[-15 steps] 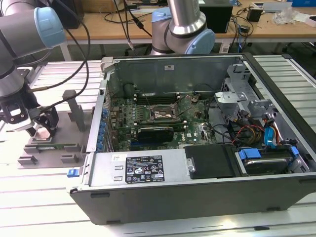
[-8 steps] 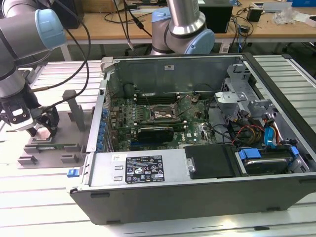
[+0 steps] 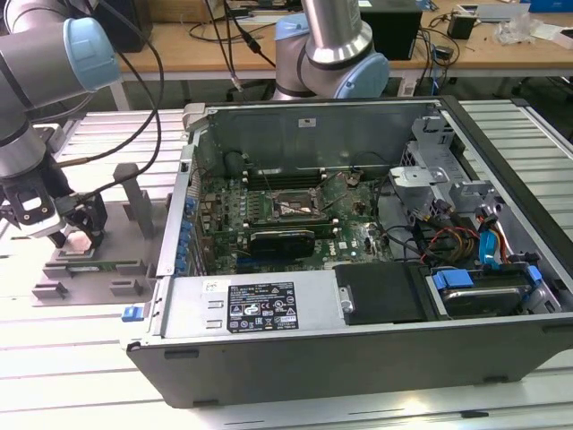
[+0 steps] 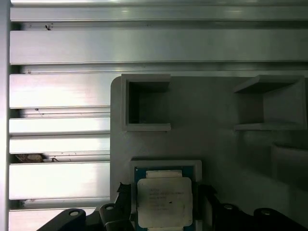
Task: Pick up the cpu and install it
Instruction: 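Pick up the cpu and move it towards the insertion slot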
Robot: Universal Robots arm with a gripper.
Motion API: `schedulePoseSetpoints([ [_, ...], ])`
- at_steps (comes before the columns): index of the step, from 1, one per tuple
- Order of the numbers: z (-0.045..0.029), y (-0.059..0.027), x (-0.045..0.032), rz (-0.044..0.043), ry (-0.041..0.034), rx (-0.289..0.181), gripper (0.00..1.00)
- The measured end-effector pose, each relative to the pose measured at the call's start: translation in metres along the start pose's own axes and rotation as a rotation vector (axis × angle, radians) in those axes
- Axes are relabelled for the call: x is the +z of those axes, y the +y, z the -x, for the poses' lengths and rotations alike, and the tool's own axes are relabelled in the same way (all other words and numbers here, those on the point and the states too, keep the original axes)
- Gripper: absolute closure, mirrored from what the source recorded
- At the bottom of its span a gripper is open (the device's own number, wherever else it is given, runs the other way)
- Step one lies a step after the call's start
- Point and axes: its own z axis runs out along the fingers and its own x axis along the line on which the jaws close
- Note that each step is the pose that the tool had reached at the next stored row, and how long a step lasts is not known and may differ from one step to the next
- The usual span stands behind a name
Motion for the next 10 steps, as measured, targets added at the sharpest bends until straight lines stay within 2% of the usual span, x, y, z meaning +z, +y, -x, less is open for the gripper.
schedulePoseSetpoints([
  [4,0.0000,0.0000,0.0000,-0.0001,0.0000,0.000,0.34],
  [5,0.0000,0.0000,0.0001,-0.0001,0.0000,0.000,0.35],
  [6,0.0000,0.0000,0.0001,0.0000,-0.0001,0.000,0.43],
  [10,0.0000,0.0000,0.0001,0.0000,0.0000,0.000,0.43],
])
